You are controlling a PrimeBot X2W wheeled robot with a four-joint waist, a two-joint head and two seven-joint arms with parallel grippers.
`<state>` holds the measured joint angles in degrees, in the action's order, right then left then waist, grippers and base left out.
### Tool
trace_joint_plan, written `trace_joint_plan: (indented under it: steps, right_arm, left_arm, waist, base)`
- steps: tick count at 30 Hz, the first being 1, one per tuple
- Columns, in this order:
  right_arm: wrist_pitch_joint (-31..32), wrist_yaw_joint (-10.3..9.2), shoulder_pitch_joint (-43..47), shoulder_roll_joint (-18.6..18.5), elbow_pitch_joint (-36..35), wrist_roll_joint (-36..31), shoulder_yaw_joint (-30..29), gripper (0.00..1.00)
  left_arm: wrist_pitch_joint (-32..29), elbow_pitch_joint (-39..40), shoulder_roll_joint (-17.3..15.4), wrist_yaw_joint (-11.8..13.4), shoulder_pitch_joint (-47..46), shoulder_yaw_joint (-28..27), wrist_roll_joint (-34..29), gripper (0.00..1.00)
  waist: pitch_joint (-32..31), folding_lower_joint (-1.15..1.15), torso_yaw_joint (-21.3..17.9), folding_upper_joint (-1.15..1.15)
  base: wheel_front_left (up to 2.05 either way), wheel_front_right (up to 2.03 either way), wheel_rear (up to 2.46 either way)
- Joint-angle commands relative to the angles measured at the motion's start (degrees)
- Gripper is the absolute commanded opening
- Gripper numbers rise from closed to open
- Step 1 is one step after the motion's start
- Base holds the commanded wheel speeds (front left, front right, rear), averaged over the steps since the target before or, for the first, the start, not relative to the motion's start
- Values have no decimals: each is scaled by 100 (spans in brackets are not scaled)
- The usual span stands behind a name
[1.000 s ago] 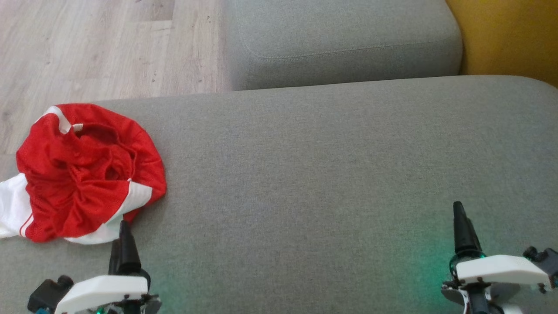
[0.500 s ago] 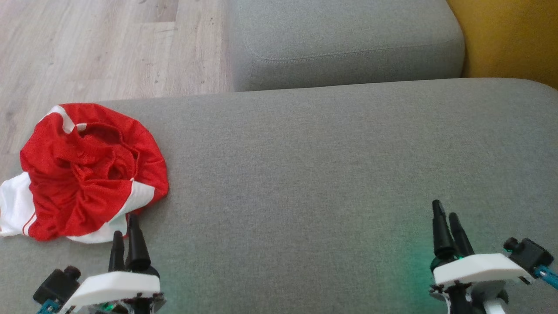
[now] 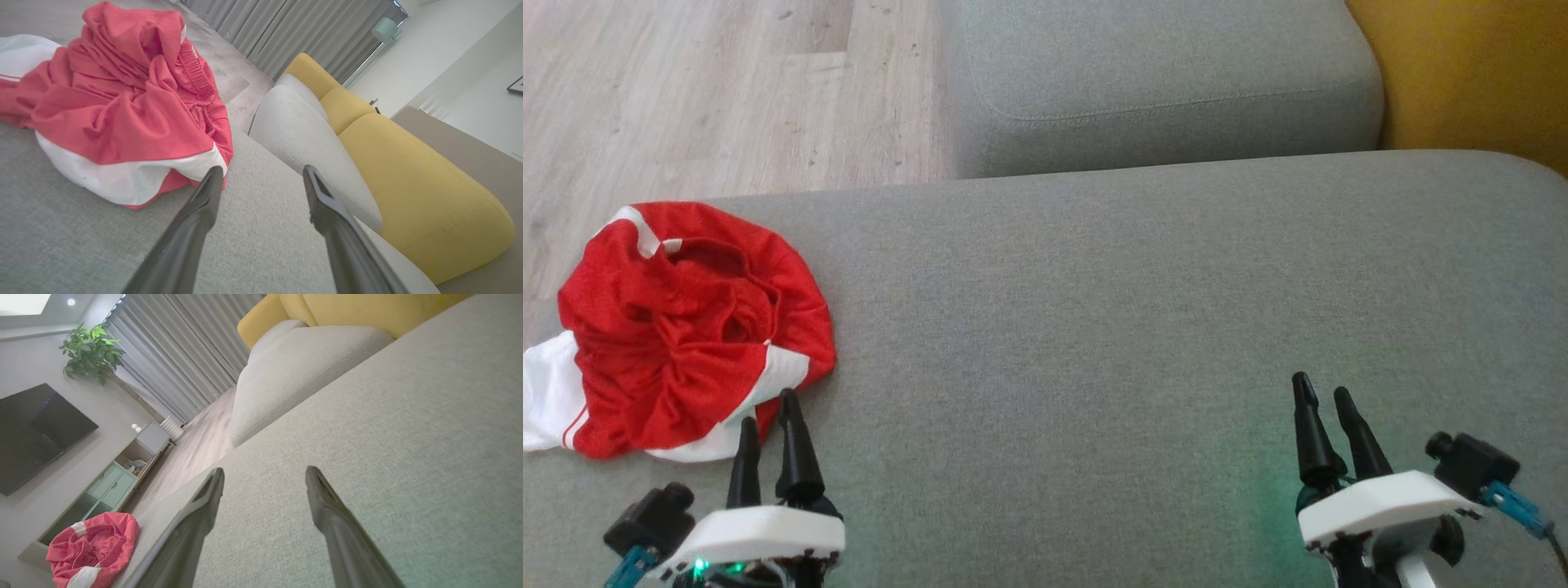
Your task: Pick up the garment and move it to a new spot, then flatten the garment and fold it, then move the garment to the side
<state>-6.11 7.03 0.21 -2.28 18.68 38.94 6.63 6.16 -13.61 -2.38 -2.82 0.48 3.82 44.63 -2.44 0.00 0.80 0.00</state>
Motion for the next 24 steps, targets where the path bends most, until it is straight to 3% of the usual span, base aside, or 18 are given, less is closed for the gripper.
trace_joint_plan:
  steps: [1, 24]
  right_arm:
    - [-91, 29, -356, -40, -189, -216, 129, 100]
    - [-479, 37, -378, -50, -203, -1879, 272, 100]
  left_arm:
    - [90, 232, -37, 43, -240, -55, -216, 100]
    - [477, 348, -43, 155, -254, 219, -1947, 100]
  waist:
    - [-12, 0, 1, 0]
    - [-53, 0, 23, 0]
  base:
    - [0, 0, 0]
    - [0, 0, 0]
